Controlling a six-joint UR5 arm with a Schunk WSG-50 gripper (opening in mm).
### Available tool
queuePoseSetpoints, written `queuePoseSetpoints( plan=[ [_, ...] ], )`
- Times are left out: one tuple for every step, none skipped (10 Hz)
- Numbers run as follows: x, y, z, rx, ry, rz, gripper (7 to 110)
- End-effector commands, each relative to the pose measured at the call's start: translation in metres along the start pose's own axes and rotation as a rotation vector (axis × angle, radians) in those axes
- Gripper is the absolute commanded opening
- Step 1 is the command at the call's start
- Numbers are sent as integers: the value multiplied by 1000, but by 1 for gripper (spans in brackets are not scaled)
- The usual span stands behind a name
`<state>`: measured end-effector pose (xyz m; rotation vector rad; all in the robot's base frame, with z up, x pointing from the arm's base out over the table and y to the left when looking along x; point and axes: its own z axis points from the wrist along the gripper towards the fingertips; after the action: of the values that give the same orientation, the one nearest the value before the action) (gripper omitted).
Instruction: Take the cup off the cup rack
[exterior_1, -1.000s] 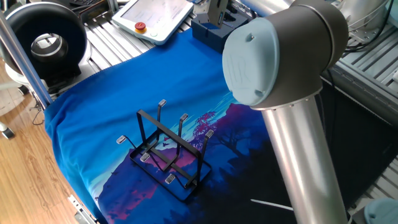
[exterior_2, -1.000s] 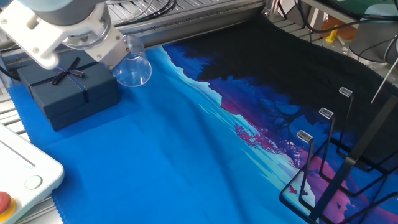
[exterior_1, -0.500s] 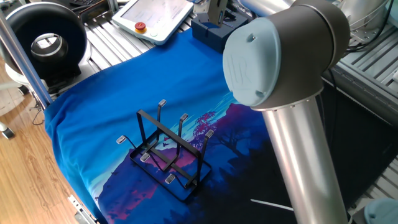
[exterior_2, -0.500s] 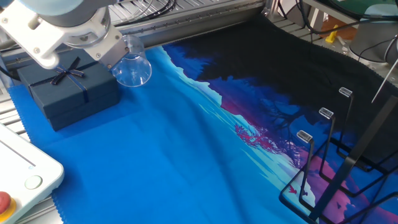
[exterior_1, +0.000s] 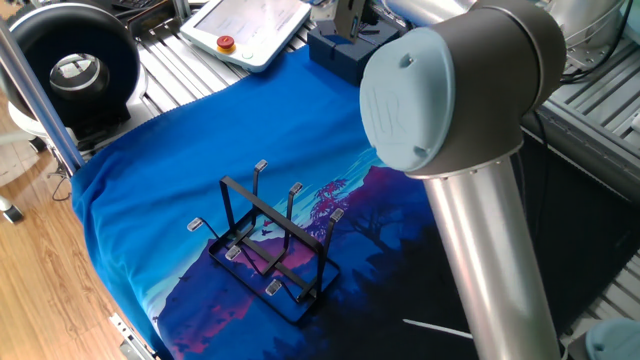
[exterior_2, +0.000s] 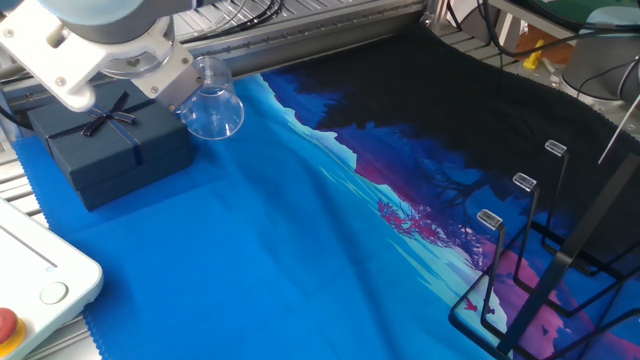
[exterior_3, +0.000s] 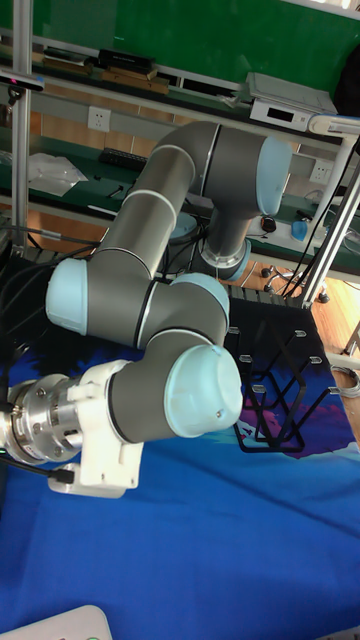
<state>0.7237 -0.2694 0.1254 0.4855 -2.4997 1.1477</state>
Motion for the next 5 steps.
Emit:
queuePoseSetpoints(
  plan=[
    [-15, 3, 0, -13, -63, -35, 7],
    [-18, 4, 0, -17, -75, -39, 7],
    [-17, 4, 0, -18, -71, -39, 7],
    [-10, 6, 1, -25, -45, -35, 7],
    [-4, 10, 1, -45, -22, -34, 7]
  ],
)
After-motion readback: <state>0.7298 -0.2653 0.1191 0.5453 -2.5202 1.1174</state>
